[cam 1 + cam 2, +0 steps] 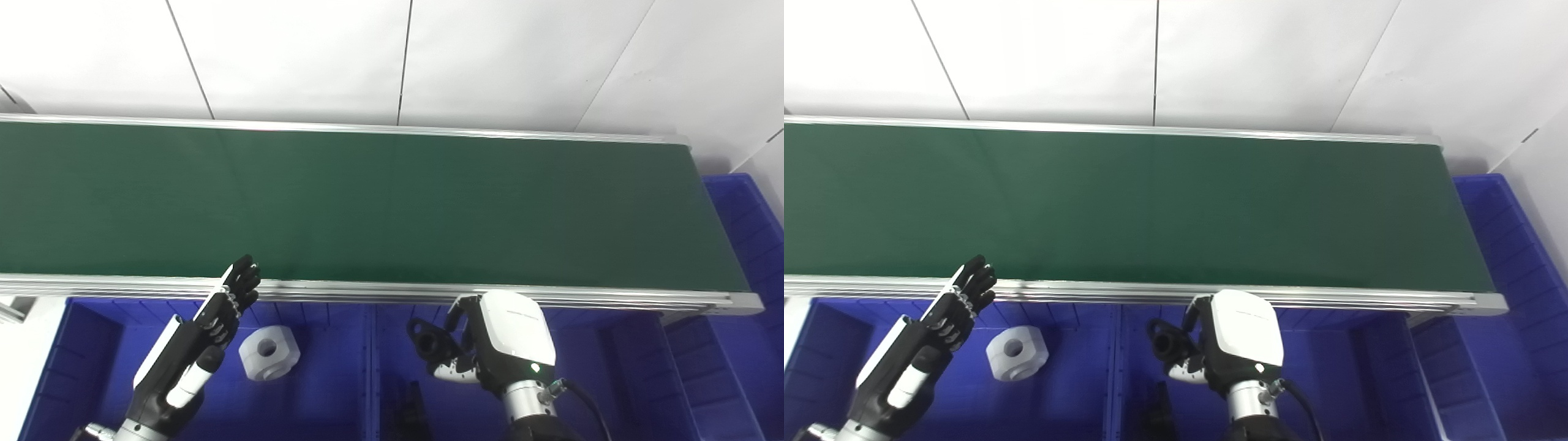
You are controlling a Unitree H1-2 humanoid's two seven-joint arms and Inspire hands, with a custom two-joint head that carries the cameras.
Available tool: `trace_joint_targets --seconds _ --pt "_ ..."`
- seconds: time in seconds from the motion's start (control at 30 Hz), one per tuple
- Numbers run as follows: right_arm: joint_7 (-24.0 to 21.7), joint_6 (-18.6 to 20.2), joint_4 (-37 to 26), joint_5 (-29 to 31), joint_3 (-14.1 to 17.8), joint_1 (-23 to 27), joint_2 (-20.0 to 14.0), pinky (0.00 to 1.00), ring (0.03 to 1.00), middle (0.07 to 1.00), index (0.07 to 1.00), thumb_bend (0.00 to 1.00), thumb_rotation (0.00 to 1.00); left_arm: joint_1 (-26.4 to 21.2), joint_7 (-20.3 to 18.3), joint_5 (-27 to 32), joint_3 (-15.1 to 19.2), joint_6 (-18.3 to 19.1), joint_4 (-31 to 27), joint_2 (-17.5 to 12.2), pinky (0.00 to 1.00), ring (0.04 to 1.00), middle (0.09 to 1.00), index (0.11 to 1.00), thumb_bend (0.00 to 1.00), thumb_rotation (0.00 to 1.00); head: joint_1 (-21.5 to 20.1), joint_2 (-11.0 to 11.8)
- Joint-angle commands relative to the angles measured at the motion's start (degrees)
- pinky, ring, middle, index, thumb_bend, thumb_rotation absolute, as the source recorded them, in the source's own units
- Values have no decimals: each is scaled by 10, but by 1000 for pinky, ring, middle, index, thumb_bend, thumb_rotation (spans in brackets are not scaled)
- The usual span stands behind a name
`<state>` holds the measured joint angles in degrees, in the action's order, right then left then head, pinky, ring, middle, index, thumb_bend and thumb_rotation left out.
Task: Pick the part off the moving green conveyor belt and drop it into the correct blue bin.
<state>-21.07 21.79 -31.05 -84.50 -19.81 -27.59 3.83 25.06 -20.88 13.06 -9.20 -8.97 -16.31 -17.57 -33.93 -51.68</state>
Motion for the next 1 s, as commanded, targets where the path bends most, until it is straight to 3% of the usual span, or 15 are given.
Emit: trace_joint_targets --seconds 0.0,0.07,0.1,0.13,0.17,0.27,0.3,0.37,0.47,0.63,0.73,0.87,0.97 --pt "3 12 2 -29 14 2 23 187 270 383 491 513 147 0 0 0 2 -1 -19 -1 1000 1000 990 1000 677 823 2 -1" --pt "-8 13 7 -51 25 2 34 230 325 432 491 521 144 0 1 -3 2 1 -22 2 1000 1000 988 1000 685 822 5 -2" --pt "-20 11 8 -70 30 2 38 352 435 518 492 523 148 0 1 -3 2 2 -24 3 1000 1000 986 1000 682 818 5 -2" --pt "-35 7 9 -92 33 2 40 501 552 610 529 606 195 0 -1 -1 2 0 -24 4 1000 1000 988 1000 681 813 6 -4" --pt "-45 3 10 -109 36 2 42 612 641 681 626 830 312 -1 -2 0 2 -1 -23 4 1000 1000 990 1000 675 813 6 -4" --pt "-87 -13 9 -156 41 5 46 707 713 734 690 931 424 -1 -3 -1 1 1 -26 3 1000 1000 991 1000 673 814 10 -5" --pt "-98 -18 8 -167 41 5 47 788 772 776 722 962 485 -1 -3 -1 1 4 -28 3 1000 1000 992 1000 673 814 10 -5" --pt "-117 -26 3 -180 43 5 51 892 840 817 749 988 533 0 -4 -1 0 5 -31 3 1000 1000 992 1000 669 812 13 -3" --pt "-130 -32 -1 -190 44 3 54 967 885 838 764 1000 563 1 -4 -2 1 5 -32 4 1000 1000 991 1000 663 812 13 -3" --pt "-135 -41 -5 -187 46 -1 61 964 890 843 772 1000 574 2 -5 -3 1 2 -30 4 1000 1000 989 1000 663 811 23 4" --pt "-116 -40 -7 -158 46 -7 60 946 877 836 769 1000 591 3 -5 -7 -1 -2 -26 6 1000 1000 993 1000 674 812 39 10" --pt "-25 -48 -24 -21 43 -35 54 785 783 783 730 977 565 11 1 -14 -5 1 -27 16 1000 1000 984 1000 681 789 79 23" --pt "30 -58 -48 94 37 -63 58 713 764 773 716 883 578 19 6 -23 -6 1 -30 27 1000 1000 972 1000 687 770 98 28"
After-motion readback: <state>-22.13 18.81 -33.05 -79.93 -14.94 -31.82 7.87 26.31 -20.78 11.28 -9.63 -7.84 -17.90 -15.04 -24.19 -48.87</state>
